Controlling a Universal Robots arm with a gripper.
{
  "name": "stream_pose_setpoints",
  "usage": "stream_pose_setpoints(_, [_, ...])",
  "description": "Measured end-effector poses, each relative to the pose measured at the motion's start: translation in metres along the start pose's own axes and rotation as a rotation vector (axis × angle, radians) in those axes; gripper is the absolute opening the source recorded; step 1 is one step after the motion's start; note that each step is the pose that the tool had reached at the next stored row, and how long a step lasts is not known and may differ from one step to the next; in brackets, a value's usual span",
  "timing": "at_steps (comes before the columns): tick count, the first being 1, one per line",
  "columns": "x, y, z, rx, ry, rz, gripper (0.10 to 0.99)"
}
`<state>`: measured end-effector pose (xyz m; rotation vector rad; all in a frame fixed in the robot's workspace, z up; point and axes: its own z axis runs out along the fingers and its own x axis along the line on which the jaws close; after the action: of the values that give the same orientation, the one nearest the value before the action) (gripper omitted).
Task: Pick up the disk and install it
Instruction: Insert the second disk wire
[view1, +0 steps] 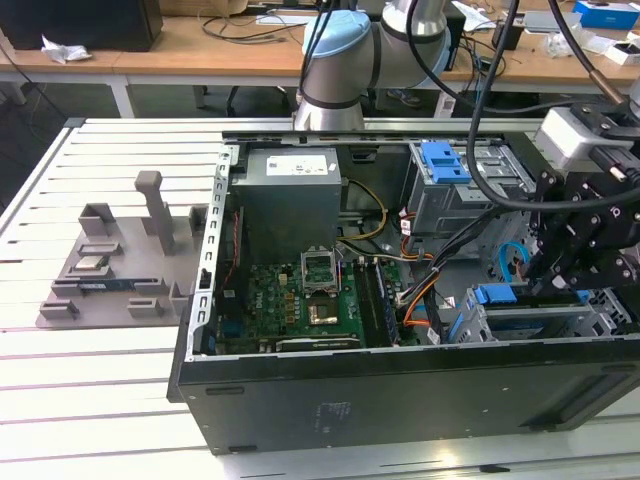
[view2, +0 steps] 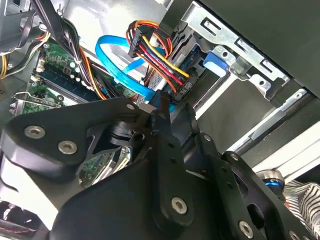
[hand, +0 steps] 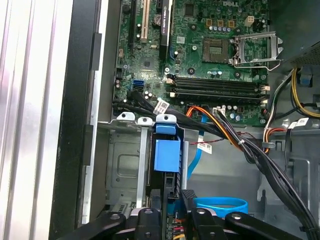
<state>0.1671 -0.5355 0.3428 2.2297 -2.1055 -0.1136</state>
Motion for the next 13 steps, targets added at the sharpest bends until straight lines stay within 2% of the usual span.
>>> stream_pose_setpoints(3, [-0.0068,0.0007,-0.0105,0.000,0.0000,0.000,0.286])
stream_pose_setpoints(5, [-0.0119,0.0013,-0.0188,0.000,0.0001,0.000,0.153])
stream_pose_setpoints(6, [-0.0137,0.0015,-0.0218,0.000,0.0000,0.000,0.153])
stream_pose_setpoints(7, [-0.0164,0.0018,-0.0264,0.000,0.0001,0.000,0.106])
stream_pose_setpoints(8, [-0.0180,0.0021,-0.0299,0.000,0.0001,0.000,0.106])
stream_pose_setpoints(11, [-0.0217,0.0038,-0.0479,0.000,-0.0001,0.000,0.106])
stream_pose_setpoints(13, [-0.0217,0.0039,-0.0493,0.000,-0.0002,0.000,0.106])
